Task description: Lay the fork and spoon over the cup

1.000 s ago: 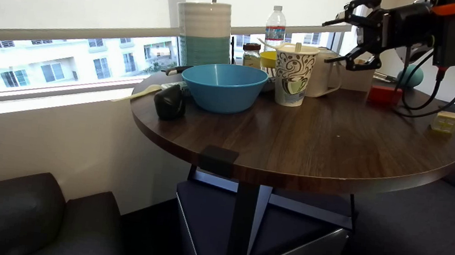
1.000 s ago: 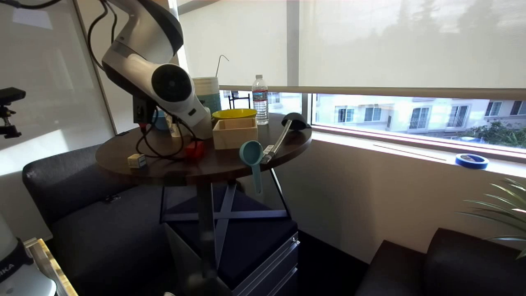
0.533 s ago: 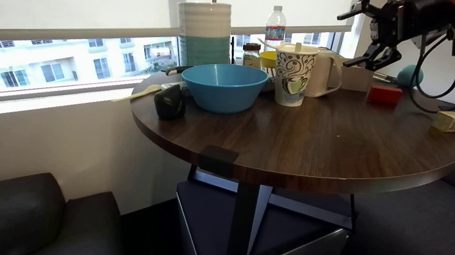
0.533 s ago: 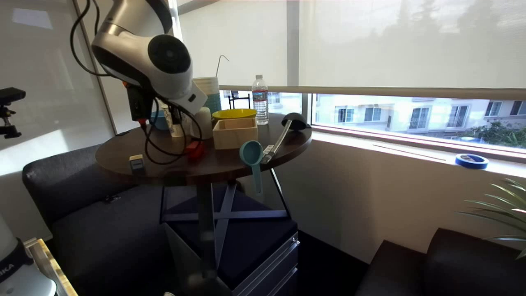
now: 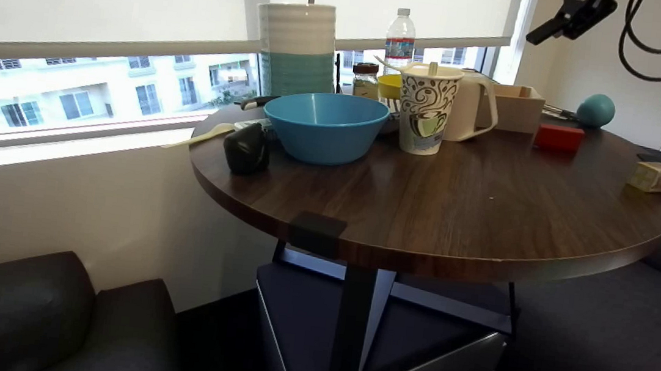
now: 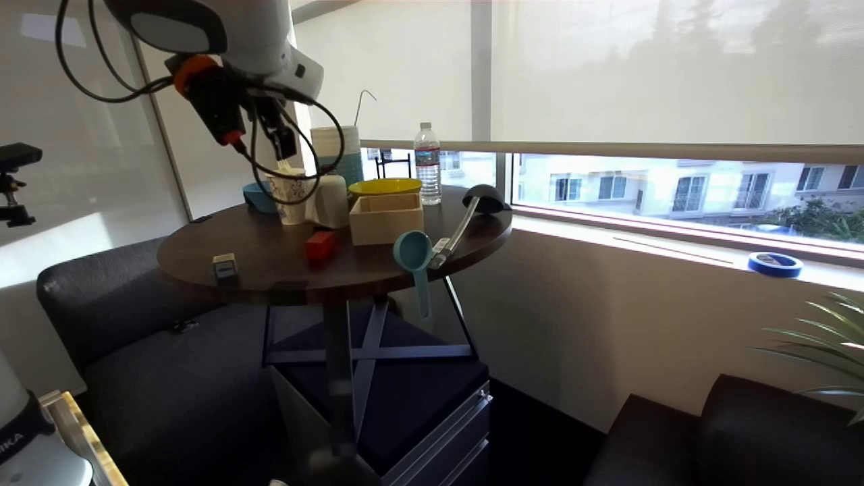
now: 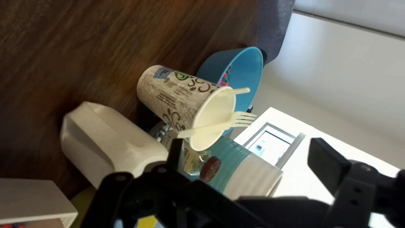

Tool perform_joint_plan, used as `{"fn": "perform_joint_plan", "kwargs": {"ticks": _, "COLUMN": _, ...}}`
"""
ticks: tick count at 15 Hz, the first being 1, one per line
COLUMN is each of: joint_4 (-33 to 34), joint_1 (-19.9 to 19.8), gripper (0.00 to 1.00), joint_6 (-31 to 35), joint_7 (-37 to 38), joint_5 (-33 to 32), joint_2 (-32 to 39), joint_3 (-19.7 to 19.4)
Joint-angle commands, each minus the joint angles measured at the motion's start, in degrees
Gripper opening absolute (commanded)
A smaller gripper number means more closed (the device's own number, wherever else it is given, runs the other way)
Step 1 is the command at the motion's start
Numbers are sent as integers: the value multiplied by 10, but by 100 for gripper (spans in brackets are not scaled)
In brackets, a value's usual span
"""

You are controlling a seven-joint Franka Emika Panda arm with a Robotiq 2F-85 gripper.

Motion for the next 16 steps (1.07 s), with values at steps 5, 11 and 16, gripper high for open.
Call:
{"fn": "perform_joint_plan", "kwargs": {"ticks": 5, "joint_4": 59, "joint_1": 91, "gripper": 100, "joint_6": -19, "joint_7": -3, "joint_5": -136, "joint_2": -19, "joint_3": 46}}
{"fn": "perform_joint_plan", "kwargs": {"ticks": 11, "joint_4": 79, "joint_1": 159, "gripper": 100, "joint_6": -14, "joint_7": -43, "joint_5": -254, "joint_2": 6, "joint_3": 58}}
{"fn": "perform_joint_plan", "kwargs": {"ticks": 16, "joint_4": 105, "joint_1": 194, "gripper": 100, "joint_6": -3, "joint_7": -92, "joint_5": -351, "joint_2": 44, "joint_3": 64}}
